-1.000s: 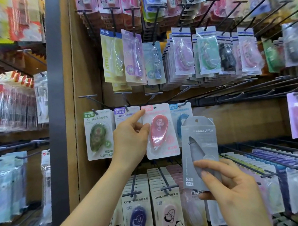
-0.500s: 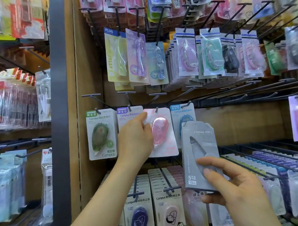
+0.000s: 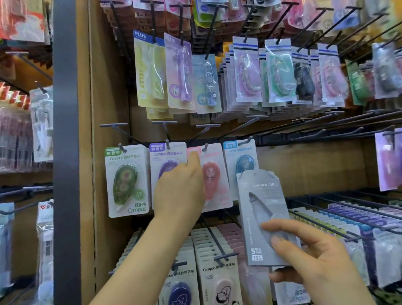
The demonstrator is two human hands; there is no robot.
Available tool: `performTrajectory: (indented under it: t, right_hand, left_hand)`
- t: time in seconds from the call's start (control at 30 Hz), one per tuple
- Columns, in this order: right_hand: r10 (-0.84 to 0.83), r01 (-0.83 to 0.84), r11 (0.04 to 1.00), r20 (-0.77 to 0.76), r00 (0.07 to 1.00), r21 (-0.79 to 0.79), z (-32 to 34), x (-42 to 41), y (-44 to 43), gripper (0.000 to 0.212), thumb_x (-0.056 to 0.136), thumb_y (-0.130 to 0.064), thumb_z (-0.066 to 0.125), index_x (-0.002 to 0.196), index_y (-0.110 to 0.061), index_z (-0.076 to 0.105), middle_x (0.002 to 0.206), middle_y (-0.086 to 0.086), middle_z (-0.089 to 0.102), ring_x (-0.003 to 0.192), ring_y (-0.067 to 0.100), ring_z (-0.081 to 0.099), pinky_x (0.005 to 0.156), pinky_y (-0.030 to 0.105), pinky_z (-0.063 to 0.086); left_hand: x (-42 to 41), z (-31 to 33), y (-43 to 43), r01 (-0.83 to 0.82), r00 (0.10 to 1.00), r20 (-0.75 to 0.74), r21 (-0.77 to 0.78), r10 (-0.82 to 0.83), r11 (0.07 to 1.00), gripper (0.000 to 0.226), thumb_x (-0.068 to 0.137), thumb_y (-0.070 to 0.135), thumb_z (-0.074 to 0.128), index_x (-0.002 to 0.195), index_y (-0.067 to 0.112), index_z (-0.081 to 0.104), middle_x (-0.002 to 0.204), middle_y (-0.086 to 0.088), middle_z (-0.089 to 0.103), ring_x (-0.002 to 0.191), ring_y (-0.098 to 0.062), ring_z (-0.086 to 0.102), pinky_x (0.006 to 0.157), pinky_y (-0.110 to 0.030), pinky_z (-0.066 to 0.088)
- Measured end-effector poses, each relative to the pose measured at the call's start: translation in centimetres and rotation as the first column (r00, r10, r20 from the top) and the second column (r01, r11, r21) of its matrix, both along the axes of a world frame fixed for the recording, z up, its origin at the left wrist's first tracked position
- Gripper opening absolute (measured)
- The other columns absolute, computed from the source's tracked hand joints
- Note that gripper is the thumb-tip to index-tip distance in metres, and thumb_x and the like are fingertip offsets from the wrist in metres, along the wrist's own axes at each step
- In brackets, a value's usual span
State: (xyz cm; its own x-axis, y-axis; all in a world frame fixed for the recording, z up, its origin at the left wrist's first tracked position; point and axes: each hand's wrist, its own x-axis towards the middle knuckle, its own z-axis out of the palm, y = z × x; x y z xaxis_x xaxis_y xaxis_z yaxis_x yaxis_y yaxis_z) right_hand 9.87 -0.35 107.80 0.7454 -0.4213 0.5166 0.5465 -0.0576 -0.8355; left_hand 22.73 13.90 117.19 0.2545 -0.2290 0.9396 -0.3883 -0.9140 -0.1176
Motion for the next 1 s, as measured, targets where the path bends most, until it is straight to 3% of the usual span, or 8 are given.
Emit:
performTrajectory:
  t: [0.23,0.37,0.47,0.57,0.7,0.83,0.9,1.0]
  right_hand:
    - [-0.042,0.041,0.999,0.077,0.996,0.010,-0.8,-0.8,-1.9,0.034,0.080,0.008,0.068,0.094,-0.022,0.060,0.079,-0.002,0.069,0.063,0.026,0.071,0.047,0.039,0.057]
    - [-0.086,0.084,0.996,0.122,0.989,0.015,-1.1,-1.5,-3.7,0.050,0.062,-0.010,0.082,0.097,-0.035,0.058,0.087,0.005,0.074,0.074,0.031,0.074,0.064,0.052,0.060]
    - [-0.030,0.021,0.998,0.163,0.986,0.057,-1.4,-1.7,-5.3,0.059,0.051,-0.022,0.097,0.099,-0.035,0.064,0.093,0.013,0.075,0.079,0.038,0.073,0.065,0.052,0.059]
    - [0.079,-0.096,0.992,0.186,0.979,0.083,-1.7,-1.9,-7.1,0.075,0.025,-0.041,0.100,0.093,-0.031,0.071,0.093,0.015,0.075,0.077,0.036,0.073,0.057,0.043,0.059]
    - [-0.067,0.073,0.997,0.188,0.980,-0.026,-2.7,-2.7,-10.7,0.065,0.057,-0.035,0.091,0.114,-0.047,0.060,0.101,-0.007,0.074,0.084,0.014,0.073,0.059,0.023,0.056]
    - [-0.495,0.550,0.613,0.267,0.827,-0.567,-2.5,-3.9,-14.8,0.093,0.053,-0.074,0.064,0.136,-0.065,0.023,0.127,-0.047,0.032,0.106,-0.015,0.050,0.059,0.017,0.049]
    - [-0.599,0.680,0.425,0.378,0.706,-0.597,-2.3,-4.0,-17.9,0.094,0.056,-0.072,0.051,0.143,-0.045,0.029,0.125,-0.041,0.033,0.092,-0.003,0.060,0.049,0.011,0.039]
    - [-0.651,0.765,0.387,0.435,0.622,-0.514,-1.5,-4.6,-23.5,0.088,0.059,-0.067,0.049,0.143,-0.048,0.029,0.120,-0.016,0.052,0.082,0.014,0.071,0.048,0.024,0.053]
  left_hand:
    - [2.0,-1.5,-0.7,0.113,0.986,0.104,0.171,-0.132,0.979,0.053,0.071,0.030,0.078,0.121,0.022,0.064,0.128,-0.015,0.061,0.109,-0.035,0.058,0.081,-0.045,0.050]
    - [0.1,-2.5,-1.3,0.326,0.930,0.157,0.061,-0.332,0.943,0.037,0.087,0.028,0.060,0.123,0.019,0.063,0.123,-0.009,0.063,0.105,-0.030,0.059,0.087,-0.041,0.047]
    - [-4.5,-4.0,-3.4,0.720,0.597,-0.184,-0.306,-0.781,0.623,0.045,0.091,0.056,0.048,0.130,0.033,0.056,0.106,0.015,0.067,0.094,-0.008,0.064,0.084,-0.030,0.052]
    - [-6.5,-5.4,-6.5,0.737,0.186,-0.319,-0.580,-0.929,0.347,0.066,0.076,0.053,0.071,0.133,0.048,0.039,0.096,0.017,0.071,0.086,-0.007,0.069,0.082,-0.036,0.056]
    - [-7.0,-6.1,-10.8,0.737,0.168,-0.282,-0.601,-0.945,0.310,0.073,0.079,0.013,0.078,0.130,0.049,0.039,0.082,0.003,0.074,0.069,-0.017,0.068,0.071,-0.040,0.055]
    - [-8.5,-6.3,-16.9,0.741,0.173,-0.244,-0.606,-0.954,0.289,0.076,0.068,0.022,0.082,0.123,0.055,0.042,0.079,0.000,0.072,0.068,-0.024,0.069,0.072,-0.049,0.058]
    - [-9.7,-6.1,-20.8,0.757,0.180,-0.228,-0.589,-0.957,0.283,0.072,0.064,0.028,0.076,0.121,0.055,0.043,0.079,0.001,0.071,0.069,-0.023,0.069,0.071,-0.051,0.058]
    - [-11.0,-5.3,-27.6,0.783,0.208,-0.219,-0.547,-0.953,0.296,0.070,0.068,0.023,0.076,0.123,0.051,0.042,0.084,0.007,0.070,0.069,-0.015,0.069,0.065,-0.043,0.058]
